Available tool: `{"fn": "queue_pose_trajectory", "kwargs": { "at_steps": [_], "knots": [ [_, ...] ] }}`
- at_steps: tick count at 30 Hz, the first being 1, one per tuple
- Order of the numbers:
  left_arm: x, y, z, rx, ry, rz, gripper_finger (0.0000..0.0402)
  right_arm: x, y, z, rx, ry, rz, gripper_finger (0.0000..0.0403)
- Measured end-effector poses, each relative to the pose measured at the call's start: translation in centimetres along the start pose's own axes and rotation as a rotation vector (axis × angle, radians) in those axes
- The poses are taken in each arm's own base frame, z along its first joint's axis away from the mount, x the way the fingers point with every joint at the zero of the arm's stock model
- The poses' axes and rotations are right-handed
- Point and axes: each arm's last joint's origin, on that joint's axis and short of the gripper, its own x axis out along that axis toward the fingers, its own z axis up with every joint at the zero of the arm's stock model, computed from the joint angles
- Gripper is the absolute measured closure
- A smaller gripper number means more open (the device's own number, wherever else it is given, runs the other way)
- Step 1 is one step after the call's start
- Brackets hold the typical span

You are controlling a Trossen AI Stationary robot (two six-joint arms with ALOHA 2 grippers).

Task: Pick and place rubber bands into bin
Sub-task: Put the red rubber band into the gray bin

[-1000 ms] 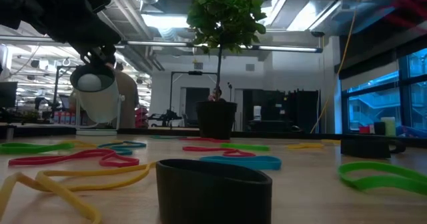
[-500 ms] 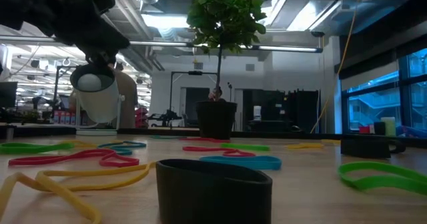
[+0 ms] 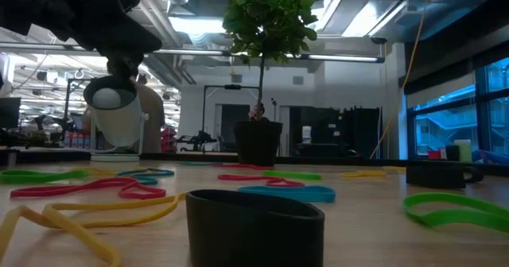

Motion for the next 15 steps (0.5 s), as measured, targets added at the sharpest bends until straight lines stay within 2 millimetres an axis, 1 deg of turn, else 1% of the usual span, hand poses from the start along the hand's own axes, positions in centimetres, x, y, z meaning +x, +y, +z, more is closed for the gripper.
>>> {"fn": "queue_pose_trajectory", "kwargs": {
  "at_steps": [3, 6, 15],
  "knots": [
    [0.0, 0.0, 0.0, -0.012, 0.000, 0.000, 0.0400, 0.9, -0.2, -0.1, -0.003, 0.041, 0.045, 0.0400],
    [0.0, 0.0, 0.0, -0.019, 0.000, 0.000, 0.0400, 1.1, -0.3, -0.2, -0.001, 0.081, 0.049, 0.0386],
    [0.0, 0.0, 0.0, -0.018, 0.004, -0.007, 0.0400, -0.2, 1.0, -0.2, -0.010, 0.092, 0.100, 0.0309]
  ]
}}
